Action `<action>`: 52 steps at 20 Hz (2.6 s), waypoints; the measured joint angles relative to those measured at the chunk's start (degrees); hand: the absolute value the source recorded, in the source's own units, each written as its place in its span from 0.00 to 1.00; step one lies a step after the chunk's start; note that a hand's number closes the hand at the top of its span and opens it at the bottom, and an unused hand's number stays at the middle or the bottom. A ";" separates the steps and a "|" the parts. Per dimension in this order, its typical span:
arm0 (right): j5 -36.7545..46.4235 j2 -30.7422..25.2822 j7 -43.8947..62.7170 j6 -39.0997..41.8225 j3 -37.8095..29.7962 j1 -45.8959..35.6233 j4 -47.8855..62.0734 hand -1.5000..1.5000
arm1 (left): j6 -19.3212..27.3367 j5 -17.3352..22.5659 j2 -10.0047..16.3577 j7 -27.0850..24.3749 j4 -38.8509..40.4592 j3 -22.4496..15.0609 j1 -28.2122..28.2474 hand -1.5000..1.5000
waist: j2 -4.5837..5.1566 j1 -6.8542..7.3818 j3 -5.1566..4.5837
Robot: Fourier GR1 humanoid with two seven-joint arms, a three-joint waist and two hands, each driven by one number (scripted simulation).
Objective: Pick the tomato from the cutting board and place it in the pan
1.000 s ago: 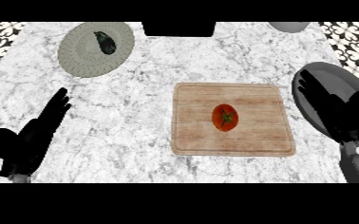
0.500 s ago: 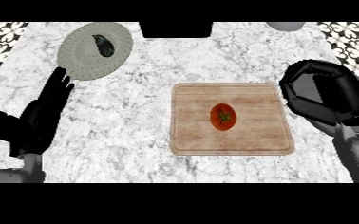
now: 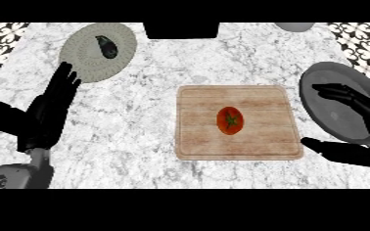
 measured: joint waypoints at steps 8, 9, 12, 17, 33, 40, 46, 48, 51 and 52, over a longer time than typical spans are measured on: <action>10.87 -4.27 12.68 2.57 4.06 -4.66 -8.70 0.00 | 0.44 -1.66 -1.68 1.21 -0.06 -0.43 -1.48 0.50 | 0.03 0.89 -0.09; 12.65 -4.95 14.80 3.20 4.87 -5.73 -9.47 0.00 | 0.29 -1.83 -1.73 0.94 0.06 -0.43 -1.43 0.50 | 0.04 0.97 -0.10; 18.81 -4.90 22.64 4.83 9.19 -8.84 -11.72 0.00 | -0.17 -1.73 -1.77 1.61 0.02 -0.29 -1.90 0.50 | 0.04 1.19 -0.13; 25.53 -5.15 31.88 12.05 15.61 -14.22 -11.47 0.00 | -1.10 -1.88 -2.18 0.74 1.24 0.12 -2.41 0.50 | 0.12 1.47 -0.14; 41.83 0.20 51.13 32.34 29.89 -17.56 -17.92 0.00 | -2.07 -3.74 -3.94 0.91 2.45 2.06 -3.17 0.50 | 0.03 0.88 -0.05; 50.44 6.96 53.51 33.80 32.54 -17.14 -17.93 0.00 | -3.61 -4.26 -4.52 2.28 1.57 3.66 -3.09 0.50 | 0.04 0.89 -0.03; 55.34 13.85 54.84 36.03 33.89 -17.98 -14.63 0.00 | -3.53 -5.85 -5.51 4.20 0.30 4.19 -3.63 0.50 | 0.05 0.96 -0.04; 56.99 15.49 55.33 36.83 33.85 -18.22 -13.32 0.00 | -4.21 -5.82 -5.50 4.33 0.54 4.91 -3.92 0.50 | 0.06 0.93 -0.03; 58.82 15.77 54.08 36.26 32.29 -17.93 -11.04 0.00 | -5.13 -6.30 -5.85 3.03 0.58 5.47 -2.90 0.50 | 0.08 0.92 -0.02; 59.77 16.55 54.10 36.28 32.37 -18.03 -10.35 0.00 | -5.19 -6.45 -6.17 3.18 0.62 5.52 -2.84 0.50 | 0.07 0.91 -0.02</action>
